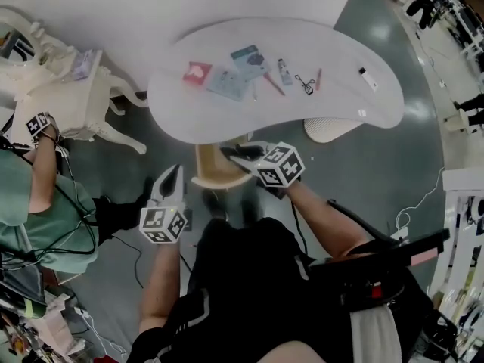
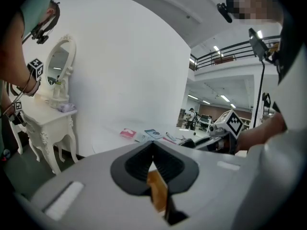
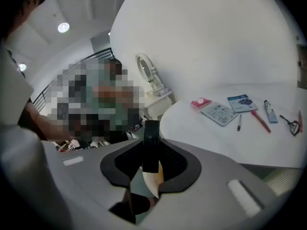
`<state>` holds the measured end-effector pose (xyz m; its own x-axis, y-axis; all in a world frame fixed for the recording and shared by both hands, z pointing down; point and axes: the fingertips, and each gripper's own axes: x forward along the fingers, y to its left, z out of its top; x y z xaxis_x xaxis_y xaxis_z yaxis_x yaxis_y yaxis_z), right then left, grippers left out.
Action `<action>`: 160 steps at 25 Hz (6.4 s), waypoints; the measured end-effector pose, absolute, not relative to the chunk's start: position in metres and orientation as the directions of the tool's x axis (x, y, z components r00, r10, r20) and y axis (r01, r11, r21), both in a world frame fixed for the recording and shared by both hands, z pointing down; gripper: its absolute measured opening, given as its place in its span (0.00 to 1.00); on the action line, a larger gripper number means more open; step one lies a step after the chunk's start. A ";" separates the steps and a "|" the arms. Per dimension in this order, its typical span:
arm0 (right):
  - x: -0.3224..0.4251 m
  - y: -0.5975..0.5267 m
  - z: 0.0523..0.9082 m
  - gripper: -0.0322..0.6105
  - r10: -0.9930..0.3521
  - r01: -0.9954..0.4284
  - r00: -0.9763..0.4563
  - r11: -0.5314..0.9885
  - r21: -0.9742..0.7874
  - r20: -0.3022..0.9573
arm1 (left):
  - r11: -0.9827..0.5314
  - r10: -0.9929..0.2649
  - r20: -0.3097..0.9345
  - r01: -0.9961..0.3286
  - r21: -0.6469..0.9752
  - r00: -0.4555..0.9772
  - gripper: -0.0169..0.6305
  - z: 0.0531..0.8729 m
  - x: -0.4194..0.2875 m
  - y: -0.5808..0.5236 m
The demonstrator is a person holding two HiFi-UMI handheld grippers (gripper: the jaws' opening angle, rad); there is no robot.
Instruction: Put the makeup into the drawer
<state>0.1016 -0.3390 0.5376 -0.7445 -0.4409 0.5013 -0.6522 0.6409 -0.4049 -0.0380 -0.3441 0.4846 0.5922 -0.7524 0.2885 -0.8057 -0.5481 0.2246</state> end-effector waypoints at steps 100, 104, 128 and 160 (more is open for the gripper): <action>0.010 -0.359 0.796 0.26 0.001 -0.281 -0.462 0.948 -0.148 0.887 | -0.491 -0.694 0.464 -0.834 0.253 0.550 0.03 0.616 -0.060 -0.361; 0.002 -0.361 0.744 0.15 -0.074 -0.300 -0.546 0.947 -0.112 0.834 | -0.482 -0.723 0.426 -0.839 0.254 0.544 0.03 0.585 -0.061 -0.355; 0.039 -0.367 0.468 0.05 -0.619 -0.709 -0.693 0.679 -0.190 0.370 | -0.584 -0.770 0.242 -0.805 0.106 0.590 0.03 0.441 -0.089 -0.337; 0.037 -0.313 0.349 0.05 -0.863 -0.882 -0.471 0.461 -0.097 0.180 | -0.661 -0.739 0.056 -0.739 0.127 0.671 0.03 0.352 -0.125 -0.323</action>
